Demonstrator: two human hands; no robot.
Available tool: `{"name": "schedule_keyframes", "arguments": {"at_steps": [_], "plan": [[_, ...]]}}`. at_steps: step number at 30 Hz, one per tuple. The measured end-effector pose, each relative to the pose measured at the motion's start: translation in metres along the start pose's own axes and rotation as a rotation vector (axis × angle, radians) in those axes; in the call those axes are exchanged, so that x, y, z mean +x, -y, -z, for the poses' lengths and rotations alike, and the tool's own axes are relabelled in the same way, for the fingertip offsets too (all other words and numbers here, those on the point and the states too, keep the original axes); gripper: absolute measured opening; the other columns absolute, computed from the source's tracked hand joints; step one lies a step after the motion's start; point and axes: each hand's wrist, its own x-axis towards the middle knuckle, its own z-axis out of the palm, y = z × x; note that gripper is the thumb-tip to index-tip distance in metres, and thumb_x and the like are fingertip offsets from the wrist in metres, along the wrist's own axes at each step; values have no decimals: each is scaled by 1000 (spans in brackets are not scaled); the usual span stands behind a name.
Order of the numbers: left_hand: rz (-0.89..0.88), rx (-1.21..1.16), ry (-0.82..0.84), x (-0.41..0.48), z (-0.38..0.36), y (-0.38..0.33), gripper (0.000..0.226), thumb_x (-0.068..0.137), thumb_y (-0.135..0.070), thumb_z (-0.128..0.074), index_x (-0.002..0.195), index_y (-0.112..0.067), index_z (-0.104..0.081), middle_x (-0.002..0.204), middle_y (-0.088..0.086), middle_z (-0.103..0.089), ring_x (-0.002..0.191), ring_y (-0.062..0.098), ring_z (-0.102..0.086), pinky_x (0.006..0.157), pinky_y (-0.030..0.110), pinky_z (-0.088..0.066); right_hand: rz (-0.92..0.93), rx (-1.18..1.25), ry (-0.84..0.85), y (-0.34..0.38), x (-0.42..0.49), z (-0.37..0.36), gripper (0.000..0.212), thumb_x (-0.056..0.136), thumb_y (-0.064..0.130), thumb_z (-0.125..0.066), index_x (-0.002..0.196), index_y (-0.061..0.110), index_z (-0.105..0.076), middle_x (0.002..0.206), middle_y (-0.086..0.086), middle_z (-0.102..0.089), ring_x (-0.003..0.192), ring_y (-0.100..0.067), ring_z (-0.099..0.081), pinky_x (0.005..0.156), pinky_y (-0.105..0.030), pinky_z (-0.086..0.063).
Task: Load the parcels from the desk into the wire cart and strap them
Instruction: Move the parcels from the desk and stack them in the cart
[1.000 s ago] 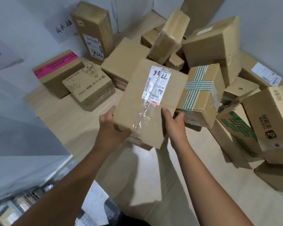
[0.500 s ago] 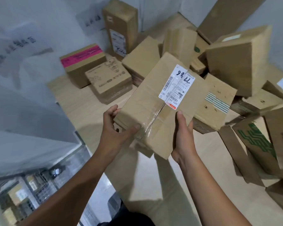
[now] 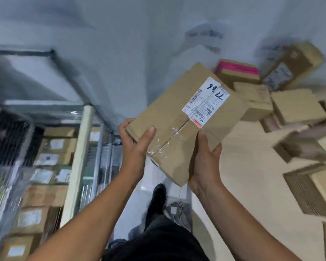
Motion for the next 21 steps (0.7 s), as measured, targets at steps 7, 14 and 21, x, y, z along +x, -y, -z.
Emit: {"name": "schedule_keyframes", "arguments": {"at_steps": [7,14,21], "plan": [[-195,-109,-489,-56,225,-70,47,79,-28,-74,115,-26,-43,104,-7,-69,98,12,-66,90,31,-53,-95,-391,389,-110,-121,-122,72,84,52,-78,143,42,-37,126,12,-70,111,-23,-72,85,-51,-62],[-255,-150,-883,-193,436,-93,43,79,-24,-71,112,-26,-44,101,-3,-67,97,19,-64,97,46,-48,71,-816,785,-196,-198,-213,113,62,77,-68,156,35,-22,148,0,-47,130,-19,-53,101,-43,-52],[-27,-383,-1143,-319,537,-62,68,90,-21,-60,149,3,-37,150,32,-47,127,38,-56,116,57,-40,-30,-1307,1363,-311,-230,-294,64,73,74,-67,127,41,-63,128,2,-67,110,-18,-65,95,-47,-57]]}}
